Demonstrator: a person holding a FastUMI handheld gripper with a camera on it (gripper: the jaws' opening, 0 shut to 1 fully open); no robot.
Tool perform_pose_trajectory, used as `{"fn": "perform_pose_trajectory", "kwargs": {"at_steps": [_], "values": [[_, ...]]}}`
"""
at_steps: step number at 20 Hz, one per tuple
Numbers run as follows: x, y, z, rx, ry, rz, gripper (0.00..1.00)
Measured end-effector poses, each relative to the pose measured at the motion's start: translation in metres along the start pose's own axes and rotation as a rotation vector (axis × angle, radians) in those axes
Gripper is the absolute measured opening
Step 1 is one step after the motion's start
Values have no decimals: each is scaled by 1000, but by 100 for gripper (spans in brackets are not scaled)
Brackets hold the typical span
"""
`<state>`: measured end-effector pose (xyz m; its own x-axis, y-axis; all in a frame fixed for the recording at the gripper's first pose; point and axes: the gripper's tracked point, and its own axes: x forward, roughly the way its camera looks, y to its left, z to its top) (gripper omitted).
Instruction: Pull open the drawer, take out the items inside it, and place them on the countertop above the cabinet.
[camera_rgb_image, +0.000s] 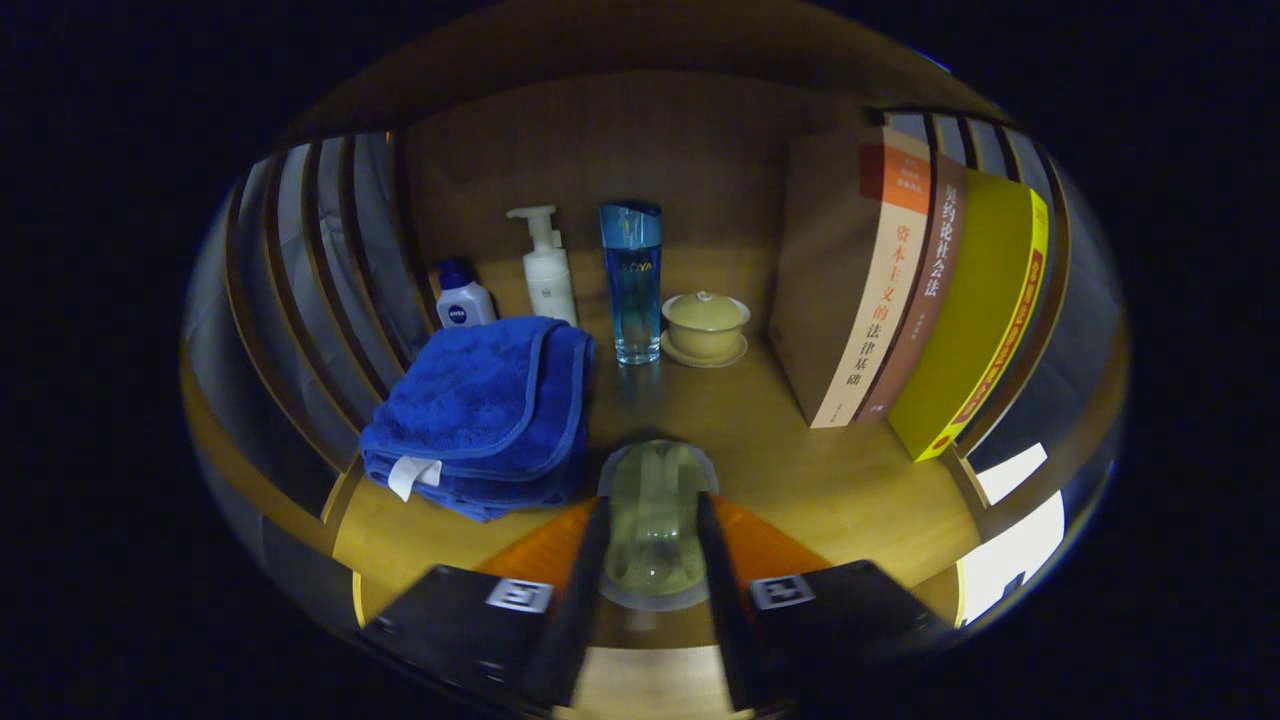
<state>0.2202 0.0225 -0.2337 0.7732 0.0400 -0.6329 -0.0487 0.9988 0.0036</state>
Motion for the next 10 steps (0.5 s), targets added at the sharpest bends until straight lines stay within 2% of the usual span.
{"fn": "perform_pose_trajectory", "kwargs": {"at_steps": [2, 4, 7, 10], "values": [[-9, -3, 8, -4, -41, -11, 88], [-25, -8, 17, -2, -89, -27, 87], [-55, -9, 26, 12, -166, -36, 99], [-95, -7, 33, 25, -252, -33, 99]]}}
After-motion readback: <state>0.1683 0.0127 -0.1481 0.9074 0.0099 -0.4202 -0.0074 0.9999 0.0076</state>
